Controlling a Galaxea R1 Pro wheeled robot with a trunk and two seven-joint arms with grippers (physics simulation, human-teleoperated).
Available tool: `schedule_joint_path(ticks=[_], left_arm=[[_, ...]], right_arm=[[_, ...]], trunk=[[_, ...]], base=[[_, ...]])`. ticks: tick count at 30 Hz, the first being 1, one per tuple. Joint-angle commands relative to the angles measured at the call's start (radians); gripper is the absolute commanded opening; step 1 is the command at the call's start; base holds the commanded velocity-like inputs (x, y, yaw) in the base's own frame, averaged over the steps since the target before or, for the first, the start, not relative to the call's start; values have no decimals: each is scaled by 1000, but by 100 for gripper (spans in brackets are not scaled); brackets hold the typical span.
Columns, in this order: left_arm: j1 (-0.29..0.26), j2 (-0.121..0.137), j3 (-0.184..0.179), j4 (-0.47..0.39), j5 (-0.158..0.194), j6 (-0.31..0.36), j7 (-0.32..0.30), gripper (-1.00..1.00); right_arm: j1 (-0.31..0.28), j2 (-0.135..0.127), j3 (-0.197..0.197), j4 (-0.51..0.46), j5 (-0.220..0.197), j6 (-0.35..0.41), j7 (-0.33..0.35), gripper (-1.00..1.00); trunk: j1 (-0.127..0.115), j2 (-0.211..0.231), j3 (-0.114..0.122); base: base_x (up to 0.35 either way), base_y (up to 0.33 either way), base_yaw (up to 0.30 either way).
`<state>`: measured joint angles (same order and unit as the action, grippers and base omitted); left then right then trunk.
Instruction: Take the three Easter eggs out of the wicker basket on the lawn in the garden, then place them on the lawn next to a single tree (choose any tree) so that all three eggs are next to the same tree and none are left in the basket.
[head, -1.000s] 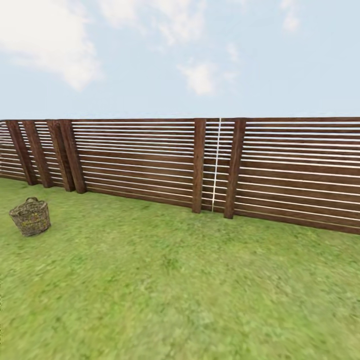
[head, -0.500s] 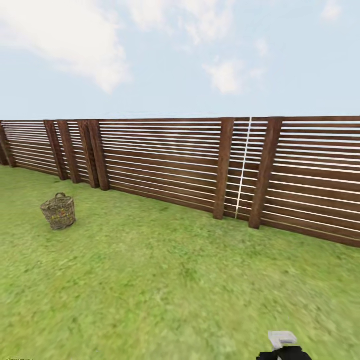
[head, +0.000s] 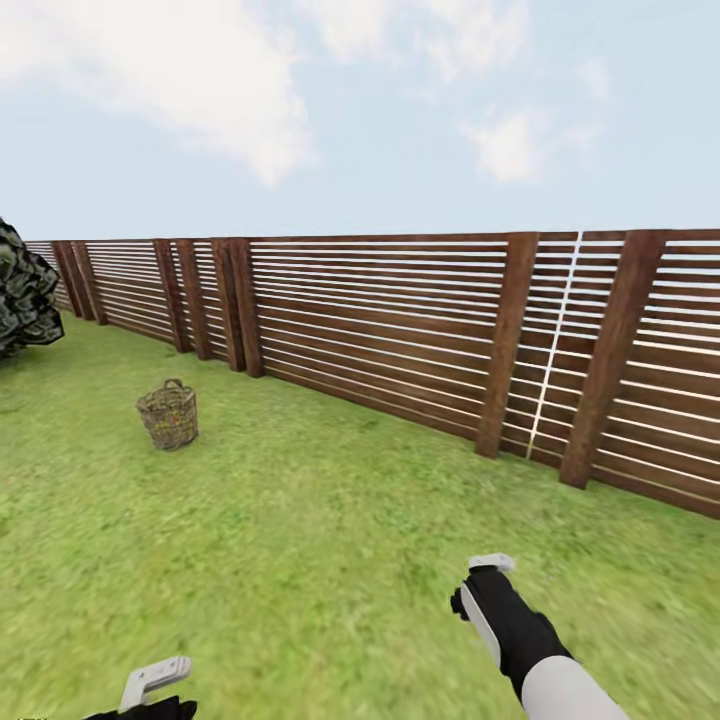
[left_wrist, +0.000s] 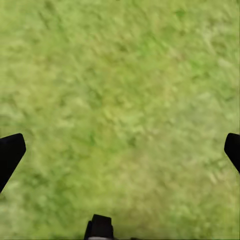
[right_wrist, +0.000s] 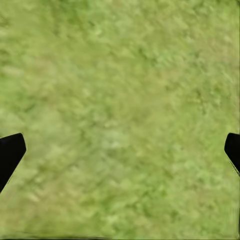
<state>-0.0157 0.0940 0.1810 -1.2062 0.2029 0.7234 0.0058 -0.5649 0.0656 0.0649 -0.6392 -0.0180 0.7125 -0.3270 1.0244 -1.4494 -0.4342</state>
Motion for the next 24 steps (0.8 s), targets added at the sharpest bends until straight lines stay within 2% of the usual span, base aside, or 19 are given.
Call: schedule_joint_path(ticks=[1,3,5,9,12,13,15,17,20,22,24], left_arm=[[-1,-2,1,1,6,5,1,100],[-1,-5,2,4,6,5,2,100],[-1,-4,4,4,6,5,3,100],[-1,7,31,4,4,5,2,100],[-1,23,60,-1,6,5,1,100],[-1,27,71,-3,7,5,1,100],[-1,33,80,-43,8,8,1,100],[-1,33,90,-122,8,41,1,100],[-1,32,103,-218,8,168,-1,100],[-1,31,105,-242,9,207,-1,100],[-1,31,106,-245,8,216,2,100]], right_arm=[[-2,15,33,-14,0,35,-9,100],[-3,31,66,-37,-1,61,-18,100],[-4,34,81,-40,5,47,-22,100],[-4,10,101,-36,15,19,-19,100],[-4,9,156,-35,15,14,-19,100],[-4,8,196,-35,10,12,-21,100],[-4,5,224,-37,3,11,-23,100],[-4,4,231,-36,0,11,-22,100],[-4,8,238,-36,-1,11,-21,100],[-4,10,239,-37,-2,13,-22,100],[-4,10,239,-38,-3,19,-21,100]], trunk=[[1,-1,-1],[1,-1,-1],[1,-1,-1],[1,-1,-1],[1,-1,-1],[1,-1,-1],[1,-1,-1],[1,-1,-1],[1,-1,-1],[1,-1,-1],[1,-1,-1]], base=[[340,0,293],[340,0,293],[340,0,293],[340,0,249],[340,0,153],[340,0,202],[340,0,243],[340,0,271],[340,0,281],[340,0,285],[340,0,279]])
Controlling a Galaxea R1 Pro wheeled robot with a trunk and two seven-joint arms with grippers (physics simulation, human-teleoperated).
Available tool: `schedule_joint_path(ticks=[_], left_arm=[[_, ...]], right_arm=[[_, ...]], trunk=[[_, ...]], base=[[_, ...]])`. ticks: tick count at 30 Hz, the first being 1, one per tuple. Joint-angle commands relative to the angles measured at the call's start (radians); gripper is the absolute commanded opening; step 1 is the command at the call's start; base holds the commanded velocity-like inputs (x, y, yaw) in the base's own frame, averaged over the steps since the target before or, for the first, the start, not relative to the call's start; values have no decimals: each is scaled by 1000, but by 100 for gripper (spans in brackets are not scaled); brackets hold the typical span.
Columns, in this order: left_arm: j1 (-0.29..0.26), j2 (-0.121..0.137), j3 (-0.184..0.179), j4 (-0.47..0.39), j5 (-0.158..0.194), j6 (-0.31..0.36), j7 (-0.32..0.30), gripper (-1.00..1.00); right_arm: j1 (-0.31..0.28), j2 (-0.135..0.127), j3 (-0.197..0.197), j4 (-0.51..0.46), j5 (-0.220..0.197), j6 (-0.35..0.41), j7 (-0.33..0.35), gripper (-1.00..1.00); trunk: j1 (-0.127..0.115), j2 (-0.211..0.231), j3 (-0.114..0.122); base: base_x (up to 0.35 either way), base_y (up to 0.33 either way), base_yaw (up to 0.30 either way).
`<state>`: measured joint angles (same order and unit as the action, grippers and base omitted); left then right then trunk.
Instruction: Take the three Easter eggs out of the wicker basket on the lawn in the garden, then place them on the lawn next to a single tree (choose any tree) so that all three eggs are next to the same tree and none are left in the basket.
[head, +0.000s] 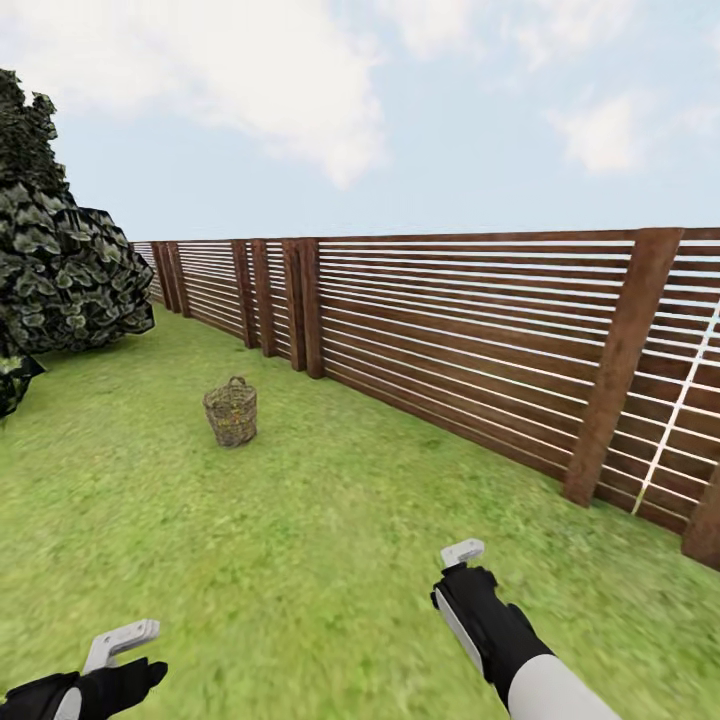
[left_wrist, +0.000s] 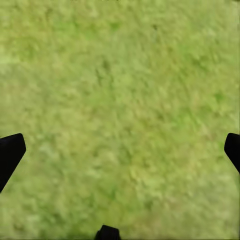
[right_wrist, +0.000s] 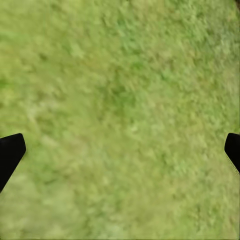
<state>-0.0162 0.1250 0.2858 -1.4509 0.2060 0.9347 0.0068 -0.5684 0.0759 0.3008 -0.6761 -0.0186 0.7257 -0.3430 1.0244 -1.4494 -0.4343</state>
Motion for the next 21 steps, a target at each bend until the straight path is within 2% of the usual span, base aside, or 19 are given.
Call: schedule_joint_path(ticks=[1,4,7,11,12,14,17,18,21], left_arm=[[-1,1,1,1,5,6,1,100],[-1,3,2,18,4,7,-1,100],[-1,-2,-2,31,3,7,-4,100],[-18,-8,-17,146,2,13,-9,100],[-41,-9,-26,187,1,16,-10,100],[-141,-13,-47,271,1,18,-8,100],[-264,-16,-56,351,3,14,-3,100],[-288,-18,-58,366,3,13,-2,100],[-325,-60,-63,393,-6,9,3,100]], right_arm=[[-1,-1,3,-1,-2,7,-5,100],[-1,-8,-1,1,-13,9,-1,100],[-1,-12,-13,1,-50,10,-3,100],[-1,-13,-18,0,-63,11,-7,100],[-1,-13,-17,2,-64,11,-6,100],[-1,-17,-19,20,-65,6,-6,100],[-1,-20,-22,50,-69,1,-5,100],[-1,-20,-23,54,-69,0,-5,100],[-1,-18,-24,60,-69,-1,-5,100]], trunk=[[1,-1,-1],[1,-1,-1],[1,-1,-1],[1,-1,-1],[1,-1,-1],[1,-1,-1],[1,-1,-1],[1,-1,-1],[1,-1,-1]], base=[[340,0,264],[340,0,223],[340,0,209],[340,0,205],[341,0,205],[341,0,205],[342,0,205],[342,0,205],[342,0,204]])
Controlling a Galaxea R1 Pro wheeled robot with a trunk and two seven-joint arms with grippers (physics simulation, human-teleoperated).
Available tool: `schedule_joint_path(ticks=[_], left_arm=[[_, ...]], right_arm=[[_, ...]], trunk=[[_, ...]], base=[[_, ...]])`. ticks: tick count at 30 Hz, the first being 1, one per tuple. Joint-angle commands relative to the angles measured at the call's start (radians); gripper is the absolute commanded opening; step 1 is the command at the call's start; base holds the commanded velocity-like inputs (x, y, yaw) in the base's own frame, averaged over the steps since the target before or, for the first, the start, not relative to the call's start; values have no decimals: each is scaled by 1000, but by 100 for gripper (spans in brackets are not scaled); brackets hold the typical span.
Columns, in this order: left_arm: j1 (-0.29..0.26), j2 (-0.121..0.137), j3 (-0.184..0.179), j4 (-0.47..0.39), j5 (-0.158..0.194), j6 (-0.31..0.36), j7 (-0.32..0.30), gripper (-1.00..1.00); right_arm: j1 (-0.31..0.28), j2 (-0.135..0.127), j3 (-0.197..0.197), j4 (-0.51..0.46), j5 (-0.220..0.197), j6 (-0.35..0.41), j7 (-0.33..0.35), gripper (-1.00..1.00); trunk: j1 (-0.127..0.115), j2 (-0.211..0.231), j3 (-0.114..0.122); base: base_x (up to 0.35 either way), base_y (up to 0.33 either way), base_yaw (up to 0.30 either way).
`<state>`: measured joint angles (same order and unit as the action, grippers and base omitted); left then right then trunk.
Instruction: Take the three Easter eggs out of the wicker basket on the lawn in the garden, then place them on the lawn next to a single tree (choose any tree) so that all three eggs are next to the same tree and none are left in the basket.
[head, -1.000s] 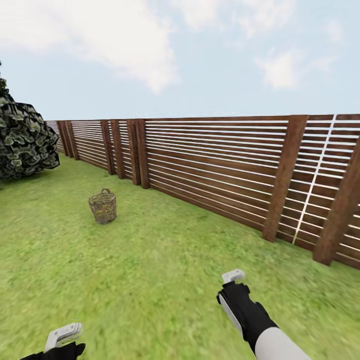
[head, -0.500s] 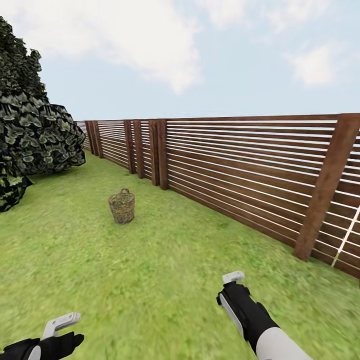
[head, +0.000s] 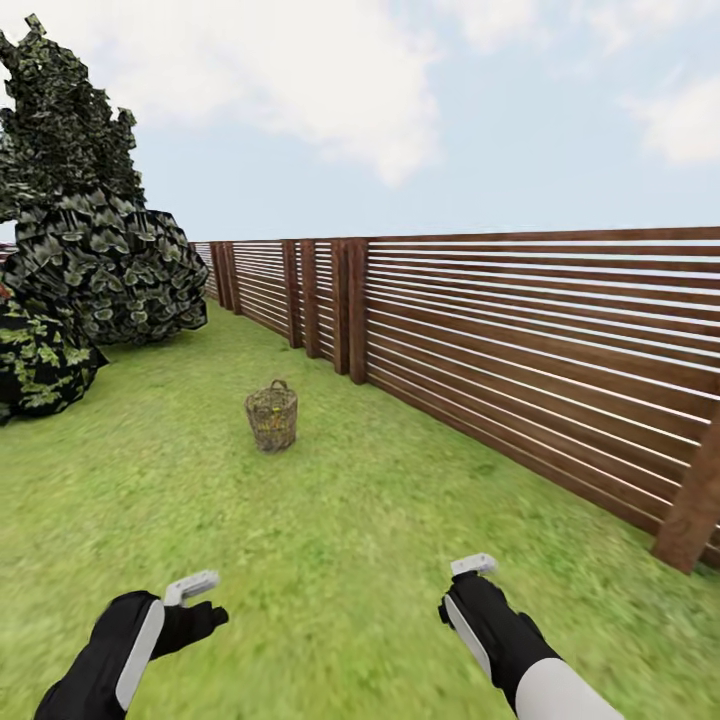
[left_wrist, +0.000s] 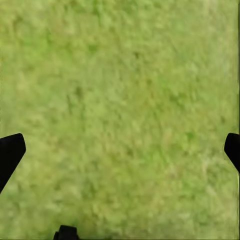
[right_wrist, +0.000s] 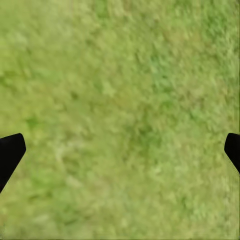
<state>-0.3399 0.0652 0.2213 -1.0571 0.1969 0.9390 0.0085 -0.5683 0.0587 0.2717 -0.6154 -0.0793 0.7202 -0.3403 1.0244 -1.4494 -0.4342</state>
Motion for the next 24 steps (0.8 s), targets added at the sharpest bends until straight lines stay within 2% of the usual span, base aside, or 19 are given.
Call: schedule_joint_path(ticks=[1,3,6,9,12,15,21,24], left_arm=[[-4,-7,1,2,-1,4,1,100],[-6,-11,1,13,-10,3,1,100],[-8,-9,3,30,-15,3,-1,100],[-8,-9,3,35,-15,3,-2,100],[-8,-14,-1,38,-16,0,-2,100],[-8,-16,-1,45,-16,-33,-3,100],[-8,-10,3,47,-14,-55,-9,100],[-8,-10,3,43,-14,-56,-8,100]], right_arm=[[-1,-1,4,-1,-8,4,-8,100],[-1,-2,0,0,-8,3,-8,100],[-1,-3,-36,0,-8,2,-8,100],[-1,-3,-55,0,-7,2,-8,100],[-1,-3,-60,0,-7,2,-8,100],[-1,-4,-62,0,-8,3,-7,100],[-1,-6,-64,0,-9,4,-2,100],[-1,-18,-82,0,-9,8,12,100]], trunk=[[1,-1,-1],[1,-1,-1],[1,-1,-1],[1,-1,-1],[1,-1,-1],[1,-1,-1],[1,-1,-1],[1,-1,-1]], base=[[342,0,201],[342,0,193],[342,0,180],[342,0,175],[342,0,164],[342,0,157],[332,76,115],[316,177,20]])
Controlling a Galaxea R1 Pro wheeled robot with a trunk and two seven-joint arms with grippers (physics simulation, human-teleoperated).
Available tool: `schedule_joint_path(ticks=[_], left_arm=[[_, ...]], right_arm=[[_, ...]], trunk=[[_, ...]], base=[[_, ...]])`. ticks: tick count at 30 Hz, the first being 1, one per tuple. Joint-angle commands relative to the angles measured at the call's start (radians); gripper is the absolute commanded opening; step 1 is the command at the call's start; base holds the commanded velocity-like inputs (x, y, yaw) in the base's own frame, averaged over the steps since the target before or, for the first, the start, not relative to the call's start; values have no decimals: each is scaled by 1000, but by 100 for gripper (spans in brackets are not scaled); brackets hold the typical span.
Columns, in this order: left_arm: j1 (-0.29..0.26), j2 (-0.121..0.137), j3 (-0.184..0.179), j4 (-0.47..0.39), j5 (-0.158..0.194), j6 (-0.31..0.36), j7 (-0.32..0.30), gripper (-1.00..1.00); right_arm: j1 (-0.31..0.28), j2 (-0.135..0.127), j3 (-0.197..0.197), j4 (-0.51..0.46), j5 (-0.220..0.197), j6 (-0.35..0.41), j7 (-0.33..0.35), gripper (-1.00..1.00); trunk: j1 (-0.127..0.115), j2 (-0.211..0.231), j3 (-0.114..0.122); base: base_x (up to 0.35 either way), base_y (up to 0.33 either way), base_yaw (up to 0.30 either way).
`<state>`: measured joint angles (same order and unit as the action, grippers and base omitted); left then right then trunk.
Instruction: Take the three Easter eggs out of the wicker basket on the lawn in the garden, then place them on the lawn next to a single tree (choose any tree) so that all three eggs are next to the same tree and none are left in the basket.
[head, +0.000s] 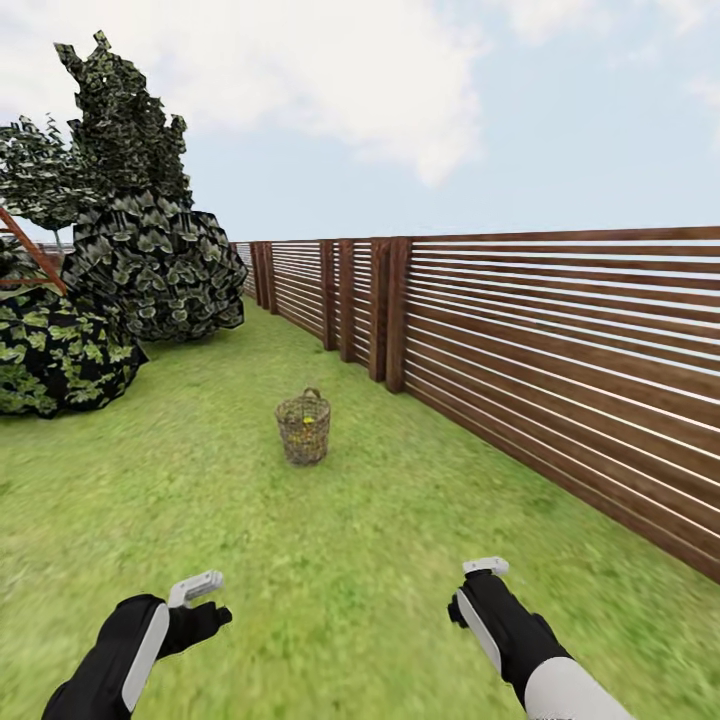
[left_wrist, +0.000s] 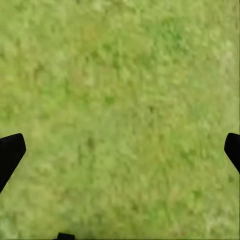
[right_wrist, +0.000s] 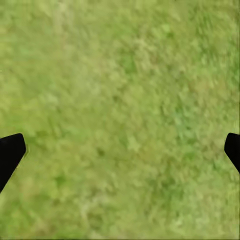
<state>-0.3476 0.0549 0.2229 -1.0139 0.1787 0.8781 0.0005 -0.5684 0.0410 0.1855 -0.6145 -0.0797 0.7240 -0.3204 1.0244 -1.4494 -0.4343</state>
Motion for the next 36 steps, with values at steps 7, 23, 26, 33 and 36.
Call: schedule_joint_path(ticks=[7,23,26,33,36], left_arm=[[-1,5,1,3,2,4,3,100],[-1,2,0,4,3,5,1,100],[-1,3,0,3,4,5,0,100],[-1,3,1,-1,4,5,0,100],[-1,5,2,-4,4,5,-2,100]], right_arm=[[-1,-67,-79,-2,12,22,258,100],[-1,-70,-83,-1,30,26,189,100],[-1,-68,-81,-1,32,25,188,100],[-1,-67,-80,-1,33,25,188,100],[-1,-67,-80,-1,32,25,188,100]], trunk=[[1,-1,-1],[1,-1,-1],[1,-1,-1],[1,-1,-1],[1,-1,-1]], base=[[322,90,2],[331,4,0],[332,81,0],[321,163,99],[317,184,194]])
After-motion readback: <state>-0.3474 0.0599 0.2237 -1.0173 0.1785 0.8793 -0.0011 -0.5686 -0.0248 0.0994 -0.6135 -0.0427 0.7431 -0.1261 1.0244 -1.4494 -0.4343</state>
